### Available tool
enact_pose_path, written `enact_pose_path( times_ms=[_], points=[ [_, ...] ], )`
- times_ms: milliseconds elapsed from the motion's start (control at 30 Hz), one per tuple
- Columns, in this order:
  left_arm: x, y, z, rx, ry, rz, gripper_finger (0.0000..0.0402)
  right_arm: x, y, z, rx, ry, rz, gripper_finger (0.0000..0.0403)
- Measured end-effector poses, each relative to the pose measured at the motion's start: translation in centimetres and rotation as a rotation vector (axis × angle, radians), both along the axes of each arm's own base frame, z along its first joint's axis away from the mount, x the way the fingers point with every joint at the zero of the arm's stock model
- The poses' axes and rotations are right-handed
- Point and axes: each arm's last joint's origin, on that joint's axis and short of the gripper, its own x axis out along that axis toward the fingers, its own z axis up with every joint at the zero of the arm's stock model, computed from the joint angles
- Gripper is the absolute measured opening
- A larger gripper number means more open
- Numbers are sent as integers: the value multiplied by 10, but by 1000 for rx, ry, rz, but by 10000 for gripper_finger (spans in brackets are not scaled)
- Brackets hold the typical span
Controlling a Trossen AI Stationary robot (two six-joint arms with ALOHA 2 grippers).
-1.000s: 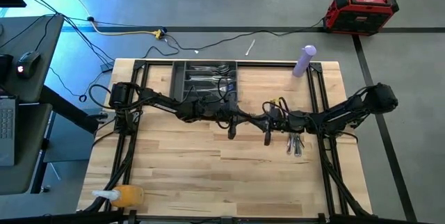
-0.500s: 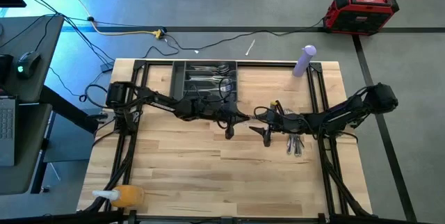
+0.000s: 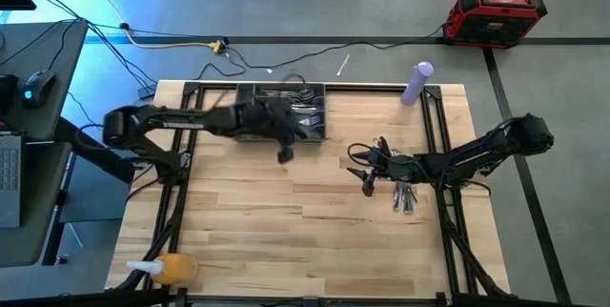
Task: Sort silverware
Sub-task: Put the silver fork into the organizing bin
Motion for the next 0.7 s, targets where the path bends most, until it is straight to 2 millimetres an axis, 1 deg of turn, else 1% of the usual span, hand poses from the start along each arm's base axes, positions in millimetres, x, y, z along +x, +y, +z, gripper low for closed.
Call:
enact_pose_path(
  times_ms=[67, 133, 233, 300, 333, 433, 500, 633, 700],
  points=[
    [-9, 17, 10, -3, 39, 56, 0, 0, 0, 0, 5, 3, -3, 216],
    [-12, 32, 24, -8, 50, 98, 0, 0, 0, -1, 5, 3, -3, 216],
    [-8, 48, 47, -3, 68, 95, 0, 0, -1, 0, -5, 2, -21, 216],
    [-2, 60, 54, -4, 144, 91, 0, 0, -1, 0, -9, 0, -31, 216],
    [2, 68, 54, -3, 190, 87, 0, 0, -2, 0, -10, 0, -35, 216],
    [14, 91, 48, -2, 321, 69, 0, 0, -5, 0, -2, -3, -51, 216],
    [22, 106, 39, -12, 399, 51, 0, 0, -6, 0, 2, -2, -52, 216],
    [30, 132, 9, -66, 552, 19, 0, 0, -7, -1, 4, 1, -52, 216],
    [32, 141, -4, -112, 595, -11, 0, 0, -7, -1, 5, 7, -50, 216]
  ],
)
